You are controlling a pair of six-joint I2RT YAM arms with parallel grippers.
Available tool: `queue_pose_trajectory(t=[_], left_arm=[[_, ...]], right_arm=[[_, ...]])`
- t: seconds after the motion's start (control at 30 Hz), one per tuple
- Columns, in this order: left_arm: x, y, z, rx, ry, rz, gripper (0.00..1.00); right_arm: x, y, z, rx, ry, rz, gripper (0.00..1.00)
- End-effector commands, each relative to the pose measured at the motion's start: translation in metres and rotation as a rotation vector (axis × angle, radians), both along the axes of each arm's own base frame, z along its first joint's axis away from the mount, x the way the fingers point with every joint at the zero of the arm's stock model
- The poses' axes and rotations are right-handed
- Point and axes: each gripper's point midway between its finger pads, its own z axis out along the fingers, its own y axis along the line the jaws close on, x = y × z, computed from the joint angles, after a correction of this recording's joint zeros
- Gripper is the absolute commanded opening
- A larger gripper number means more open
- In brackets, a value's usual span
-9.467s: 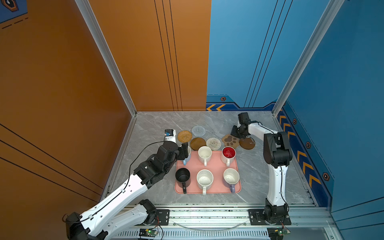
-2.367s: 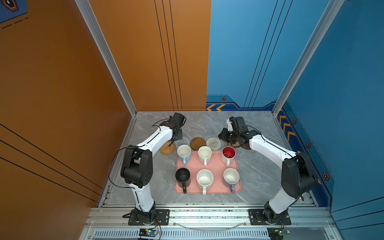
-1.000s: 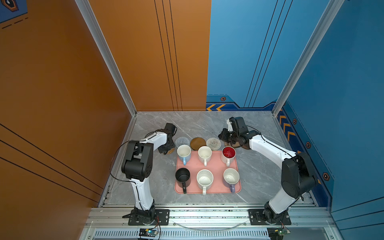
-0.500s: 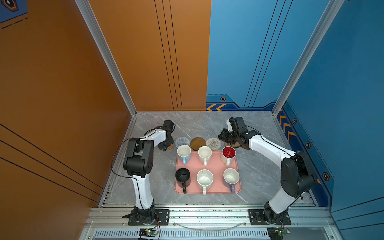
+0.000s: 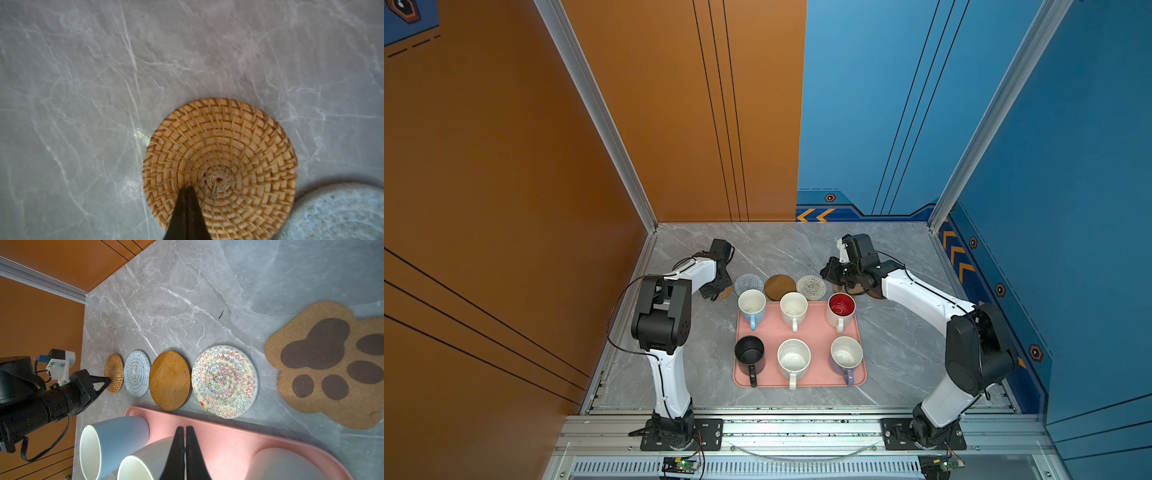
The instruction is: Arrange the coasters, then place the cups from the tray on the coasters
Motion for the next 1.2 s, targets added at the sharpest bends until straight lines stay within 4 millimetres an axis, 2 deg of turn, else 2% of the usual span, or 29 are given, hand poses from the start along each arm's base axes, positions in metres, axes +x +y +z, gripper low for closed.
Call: queue_pose_trajectory(t=[0.0,0.37,0.57,0.8,1.0,1.17], left_arm=[[-0.002,-0.008,-0.011,-0.056,0.030,-0.013,0.00],[0.007,-0.014,0.030,-0.071,-0.064,-0.046,0.00],[0.001,-0.020,0.067,-0.059,-0.140,-0.067,0.00],[-0.025,-0.032,0.129,-0.019,-0.241,-0.122,0.00],[-0.058,-0.061,0.186,-0.008,-0.381,-0.239,0.00],[-0.085,-0.075,0.231,-0.045,-0.506,-0.301,0.00]], right_arm=[[0.002,0.001,0.006,-0.012,-0.013,0.007,0.00],[-0.001,0.003,0.014,-0.009,-0.031,0.017,0.00],[-0.004,0.002,0.025,-0.004,-0.053,0.019,0.00],[-0.013,0.005,0.042,0.002,-0.094,0.040,0.00],[-0.022,0.017,0.060,0.015,-0.143,0.088,0.01],[-0.033,0.023,0.079,0.021,-0.194,0.125,0.07]])
